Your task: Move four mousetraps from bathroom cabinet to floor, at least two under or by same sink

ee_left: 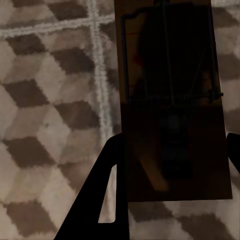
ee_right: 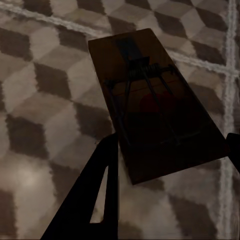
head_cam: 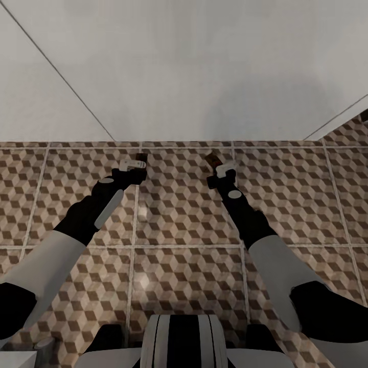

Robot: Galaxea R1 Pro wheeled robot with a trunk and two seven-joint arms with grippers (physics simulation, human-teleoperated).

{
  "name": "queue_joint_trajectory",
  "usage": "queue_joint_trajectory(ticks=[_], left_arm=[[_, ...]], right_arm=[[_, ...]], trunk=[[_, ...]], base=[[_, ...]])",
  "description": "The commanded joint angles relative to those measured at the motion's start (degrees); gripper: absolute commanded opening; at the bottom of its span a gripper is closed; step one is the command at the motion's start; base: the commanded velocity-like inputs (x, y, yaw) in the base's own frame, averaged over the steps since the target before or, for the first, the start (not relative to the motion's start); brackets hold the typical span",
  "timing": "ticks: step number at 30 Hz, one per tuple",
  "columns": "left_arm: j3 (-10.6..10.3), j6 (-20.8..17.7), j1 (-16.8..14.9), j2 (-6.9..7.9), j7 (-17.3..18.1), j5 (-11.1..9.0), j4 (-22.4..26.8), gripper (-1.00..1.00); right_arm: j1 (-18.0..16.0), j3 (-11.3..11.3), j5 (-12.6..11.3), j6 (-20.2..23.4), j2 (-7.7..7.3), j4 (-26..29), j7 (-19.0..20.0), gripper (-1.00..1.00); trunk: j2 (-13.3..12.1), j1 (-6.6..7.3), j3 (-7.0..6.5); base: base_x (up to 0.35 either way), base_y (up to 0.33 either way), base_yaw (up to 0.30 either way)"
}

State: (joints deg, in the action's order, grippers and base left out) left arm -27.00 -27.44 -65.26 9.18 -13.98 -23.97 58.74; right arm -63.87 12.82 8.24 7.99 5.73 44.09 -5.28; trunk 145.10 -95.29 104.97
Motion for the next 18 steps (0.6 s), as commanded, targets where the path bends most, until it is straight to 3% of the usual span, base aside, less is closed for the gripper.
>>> queue_joint_trajectory(ticks=[1, 18], left_arm=[[-0.25, -0.15, -0.04, 0.09, -0.61, -0.55, 0.11, -1.00], [-0.25, -0.15, -0.04, 0.10, -0.61, -0.55, 0.18, -1.00]], right_arm=[[-0.02, 0.15, 0.49, 0.42, 0.05, -0.72, -0.40, -1.00], [-0.02, 0.04, 0.46, -2.74, 0.31, -6.01, -5.98, -1.00]], trunk=[[0.01, 0.01, 0.03], [0.01, 0.01, 0.03]], base=[[0.018, 0.000, 0.000], [0.002, 0.000, 0.000]])
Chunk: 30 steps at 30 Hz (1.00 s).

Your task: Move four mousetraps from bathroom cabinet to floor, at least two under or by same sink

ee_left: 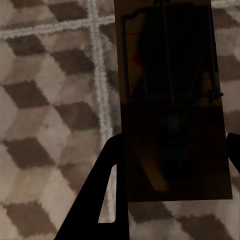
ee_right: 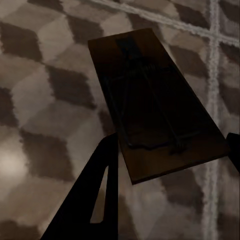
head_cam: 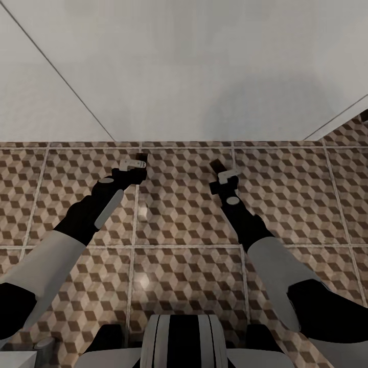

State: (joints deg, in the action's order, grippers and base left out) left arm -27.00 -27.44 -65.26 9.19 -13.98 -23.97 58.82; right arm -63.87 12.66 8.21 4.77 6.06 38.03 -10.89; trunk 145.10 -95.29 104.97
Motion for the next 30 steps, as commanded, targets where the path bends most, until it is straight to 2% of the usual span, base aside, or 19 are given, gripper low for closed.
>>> queue_joint_trajectory(ticks=[1, 8, 26, 30], left_arm=[[-0.24, -0.16, -0.04, 0.08, -0.61, -0.55, 0.08, -1.00], [-0.24, -0.16, -0.04, 0.12, -0.61, -0.55, 0.06, -1.00], [-0.31, -0.16, -0.04, 0.07, -0.61, -0.64, -0.55, -1.00], [-0.32, -0.16, -0.04, 0.05, -0.61, -0.64, -1.34, -1.00]], right_arm=[[-0.02, 0.19, 0.49, 0.45, 0.04, -0.40, -0.48, -1.00], [-0.02, 0.11, 0.49, 0.41, 0.24, -2.43, -1.96, -1.00], [-0.11, 0.01, 0.39, 0.41, 0.18, -2.96, -2.20, -1.00], [-0.11, 0.00, 0.37, 0.41, 0.80, -2.99, -2.16, -1.00]], trunk=[[0.01, 0.01, 0.03], [0.01, 0.01, 0.03], [0.01, 0.01, 0.03], [0.01, 0.01, 0.03]], base=[[0.000, 0.000, 0.000], [0.000, 0.000, 0.000], [0.000, 0.000, 0.000], [0.000, 0.000, 0.000]])
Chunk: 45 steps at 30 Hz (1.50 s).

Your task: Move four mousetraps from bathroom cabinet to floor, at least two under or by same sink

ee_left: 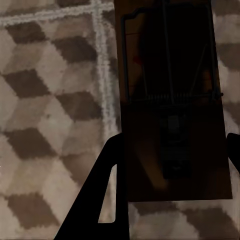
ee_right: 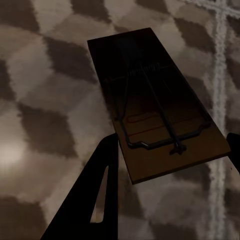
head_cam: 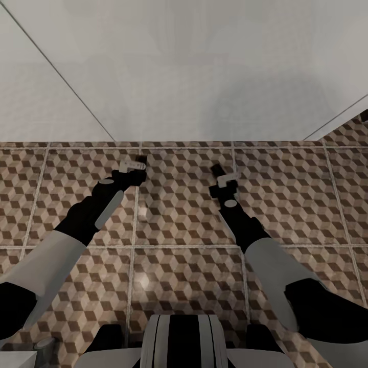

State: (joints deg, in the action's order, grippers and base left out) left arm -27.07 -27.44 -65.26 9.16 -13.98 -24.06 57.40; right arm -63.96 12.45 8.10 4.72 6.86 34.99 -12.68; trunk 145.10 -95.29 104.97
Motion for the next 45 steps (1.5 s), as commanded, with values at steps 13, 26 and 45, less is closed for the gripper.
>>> queue_joint_trajectory(ticks=[13, 26, 45], left_arm=[[-0.26, -0.09, -0.04, 0.07, -0.40, -0.57, -2.02, -1.00], [-0.26, 0.18, -0.04, -0.10, -0.27, -0.55, -4.46, -1.00], [-0.51, 0.28, -0.04, -0.37, -0.17, -0.55, -5.87, -1.00]], right_arm=[[-0.10, 0.20, 0.46, 0.44, 0.77, 0.08, -0.36, -1.00], [-0.10, 0.20, 0.43, 0.46, 0.85, 0.16, -0.33, -1.00], [-0.20, 0.21, 0.43, 0.55, 1.05, 0.16, -0.24, -1.00]], trunk=[[0.01, 0.01, 0.03], [0.01, 0.01, 0.03], [0.01, 0.01, 0.03]], base=[[0.000, 0.000, 0.000], [0.000, 0.000, 0.000], [0.000, 0.000, 0.000]])
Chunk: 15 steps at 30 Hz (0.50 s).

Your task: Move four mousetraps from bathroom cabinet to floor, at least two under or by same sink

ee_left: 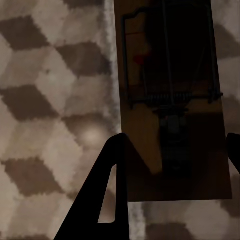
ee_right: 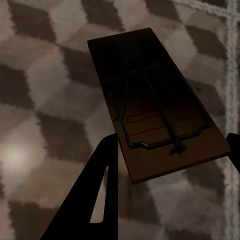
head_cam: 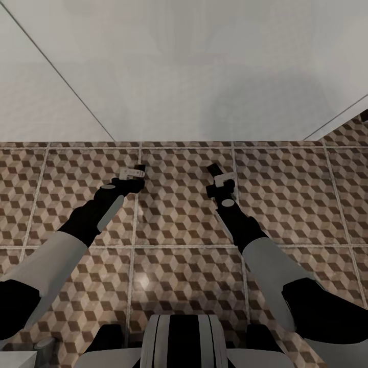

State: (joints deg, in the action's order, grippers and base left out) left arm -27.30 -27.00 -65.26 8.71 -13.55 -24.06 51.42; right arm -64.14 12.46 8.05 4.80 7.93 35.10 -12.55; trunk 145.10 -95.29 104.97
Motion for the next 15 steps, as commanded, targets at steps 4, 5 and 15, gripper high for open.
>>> queue_joint_trajectory(ticks=[4, 5, 15], left_arm=[[-0.30, -0.16, -0.04, 0.08, -0.61, -0.55, 0.12, -1.00], [-0.30, -0.16, -0.04, 0.08, -0.61, -0.55, 0.11, -1.00], [-0.30, -0.16, -0.04, 0.00, -0.61, -0.55, 0.19, -1.00]], right_arm=[[-0.02, 0.20, 0.48, 0.41, -0.02, 0.05, -0.37, -1.00], [-0.01, 0.22, 0.48, 0.40, -0.02, 0.05, -0.37, -1.00], [0.05, 0.23, 0.48, 0.38, -0.02, 0.06, -0.29, -1.00]], trunk=[[0.01, 0.01, 0.03], [0.01, 0.01, 0.03], [0.01, 0.01, 0.03]], base=[[0.000, 0.000, 0.000], [0.000, 0.000, 0.000], [0.037, 0.000, 0.000]])
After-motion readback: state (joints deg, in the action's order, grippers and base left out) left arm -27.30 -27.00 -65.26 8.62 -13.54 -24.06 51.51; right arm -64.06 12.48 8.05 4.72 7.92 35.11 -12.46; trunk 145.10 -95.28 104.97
